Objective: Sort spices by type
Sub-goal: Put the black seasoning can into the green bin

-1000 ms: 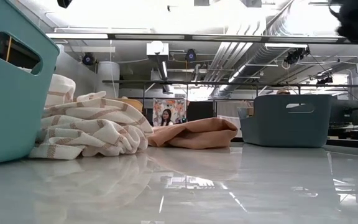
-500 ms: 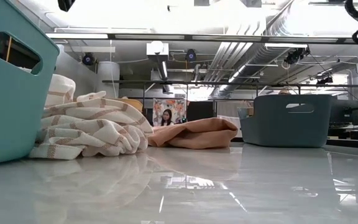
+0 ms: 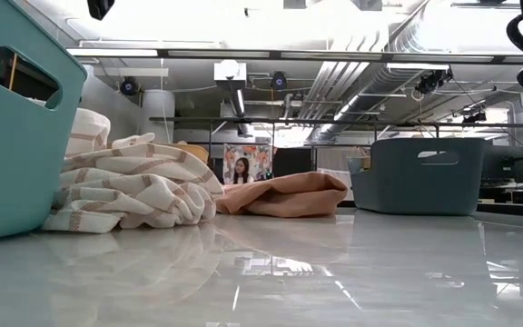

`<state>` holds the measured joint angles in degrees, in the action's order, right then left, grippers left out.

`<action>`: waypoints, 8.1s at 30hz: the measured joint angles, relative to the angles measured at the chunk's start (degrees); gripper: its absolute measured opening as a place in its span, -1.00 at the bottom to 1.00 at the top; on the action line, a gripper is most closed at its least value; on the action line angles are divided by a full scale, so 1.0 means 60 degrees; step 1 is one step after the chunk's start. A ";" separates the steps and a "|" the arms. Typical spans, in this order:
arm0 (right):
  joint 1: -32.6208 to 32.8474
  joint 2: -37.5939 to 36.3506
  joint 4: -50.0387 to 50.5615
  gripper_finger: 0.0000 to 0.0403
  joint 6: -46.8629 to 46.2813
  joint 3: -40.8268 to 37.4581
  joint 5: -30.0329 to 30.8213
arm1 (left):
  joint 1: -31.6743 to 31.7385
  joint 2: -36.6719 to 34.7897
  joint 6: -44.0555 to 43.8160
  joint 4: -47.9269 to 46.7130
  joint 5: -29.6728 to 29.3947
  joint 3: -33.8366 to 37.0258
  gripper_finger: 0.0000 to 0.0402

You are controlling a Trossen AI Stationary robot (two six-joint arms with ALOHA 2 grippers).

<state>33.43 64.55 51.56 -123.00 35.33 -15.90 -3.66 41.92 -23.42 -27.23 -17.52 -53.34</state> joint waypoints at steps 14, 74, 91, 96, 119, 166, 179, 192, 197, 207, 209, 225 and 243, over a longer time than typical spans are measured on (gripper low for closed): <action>-0.0250 -0.0022 -0.0086 -0.42 0.1236 0.1460 0.1985 | -0.0030 -0.0303 0.0471 0.0708 0.2562 0.0011 -1.00; -0.2668 1.1678 -0.5110 -0.42 1.7314 1.4364 0.2773 | -0.7144 0.3009 -0.5354 -0.0059 -0.1999 0.0033 -1.00; -0.2699 1.1672 -0.3993 -0.26 1.8003 1.5202 0.2726 | -0.7424 0.2739 -0.6660 -0.3079 -0.0718 0.0011 -1.00; -0.2703 1.1675 -0.3997 0.03 1.7978 1.5205 0.2895 | -0.7420 0.3452 -0.6584 -0.3073 -0.0718 0.0011 -1.00; -0.2860 1.0271 -0.0854 0.09 1.8059 1.6152 0.3642 | -0.7029 0.5783 -0.5154 -0.2540 0.0302 0.0011 -0.87; -0.0135 0.8287 0.6254 0.09 1.0648 1.4083 0.8555 | -0.5184 0.9524 -0.3075 -0.1920 0.0949 -0.0060 0.57; -0.0304 0.8287 0.5074 0.09 1.1380 1.4083 0.8618 | -0.5643 0.7582 -0.3334 -0.3108 -0.0912 -0.0681 -0.66; -0.1500 0.8287 0.1860 0.09 1.4554 1.4083 0.7595 | -0.8460 0.4434 -0.6897 -0.2467 -0.5752 0.0169 -0.66; -0.1926 0.8306 0.0698 0.09 1.5232 1.4083 0.6862 | -0.9618 0.4579 -0.9011 -0.1303 -0.6794 0.1309 -0.66; -0.2843 0.9222 -0.2585 0.09 1.5689 1.4083 0.3585 | -0.9964 0.5375 -0.9233 -0.0723 -0.7012 0.1625 -0.66; -0.2969 0.9475 -0.2735 0.09 1.6225 1.4083 0.3565 | -0.9959 0.5379 -0.8903 -0.0735 -0.7016 0.1625 -0.66; -0.3322 1.0327 -0.3922 0.09 1.8785 1.4083 0.2963 | -0.9380 0.5377 -0.7617 -0.0752 -0.6938 0.1621 -0.66; -0.3320 1.0547 -0.3402 0.09 1.9262 1.4090 0.3114 | -0.8440 0.5372 -0.6165 -0.0180 -0.6407 0.1617 -0.66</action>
<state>13.51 127.84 31.14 -7.43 119.87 2.79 -54.30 74.15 -60.41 -28.32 -55.96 -43.64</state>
